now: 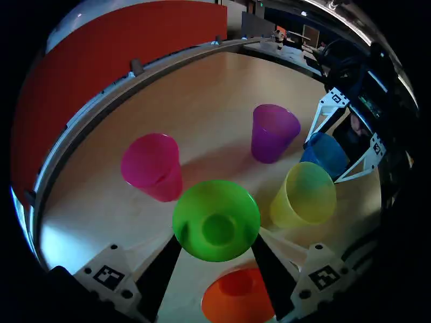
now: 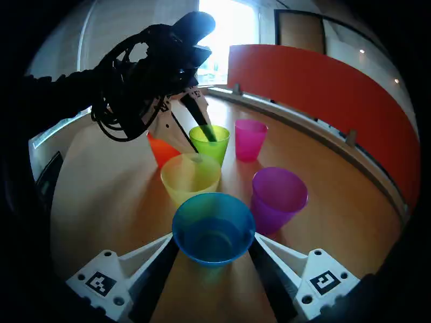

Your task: Pour water

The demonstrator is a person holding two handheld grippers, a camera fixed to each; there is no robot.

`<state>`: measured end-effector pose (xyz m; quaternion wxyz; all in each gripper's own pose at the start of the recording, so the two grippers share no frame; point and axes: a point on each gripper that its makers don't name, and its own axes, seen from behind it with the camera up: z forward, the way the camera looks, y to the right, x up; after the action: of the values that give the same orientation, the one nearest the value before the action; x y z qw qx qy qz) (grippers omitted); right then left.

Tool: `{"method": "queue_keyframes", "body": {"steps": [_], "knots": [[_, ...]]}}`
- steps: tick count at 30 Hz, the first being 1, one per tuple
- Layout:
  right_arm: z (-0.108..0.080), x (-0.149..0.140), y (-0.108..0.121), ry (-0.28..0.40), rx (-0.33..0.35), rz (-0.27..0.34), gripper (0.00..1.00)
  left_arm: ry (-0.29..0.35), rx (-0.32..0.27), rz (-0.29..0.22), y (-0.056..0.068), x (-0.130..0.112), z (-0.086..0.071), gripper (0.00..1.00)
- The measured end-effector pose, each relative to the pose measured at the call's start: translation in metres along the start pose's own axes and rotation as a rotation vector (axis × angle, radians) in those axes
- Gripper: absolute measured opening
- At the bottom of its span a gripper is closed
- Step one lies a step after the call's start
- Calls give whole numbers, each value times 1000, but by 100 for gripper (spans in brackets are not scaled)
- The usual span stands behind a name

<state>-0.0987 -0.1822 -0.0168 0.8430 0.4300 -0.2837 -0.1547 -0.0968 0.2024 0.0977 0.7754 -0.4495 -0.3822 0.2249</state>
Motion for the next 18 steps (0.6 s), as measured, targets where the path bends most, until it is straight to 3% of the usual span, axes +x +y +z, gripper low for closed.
{"method": "queue_keyframes", "body": {"steps": [18], "knots": [[-7, 3, 1, 9, -16, 5, 89, 67, 23, 21, 2, 18, -19, 81]]}}
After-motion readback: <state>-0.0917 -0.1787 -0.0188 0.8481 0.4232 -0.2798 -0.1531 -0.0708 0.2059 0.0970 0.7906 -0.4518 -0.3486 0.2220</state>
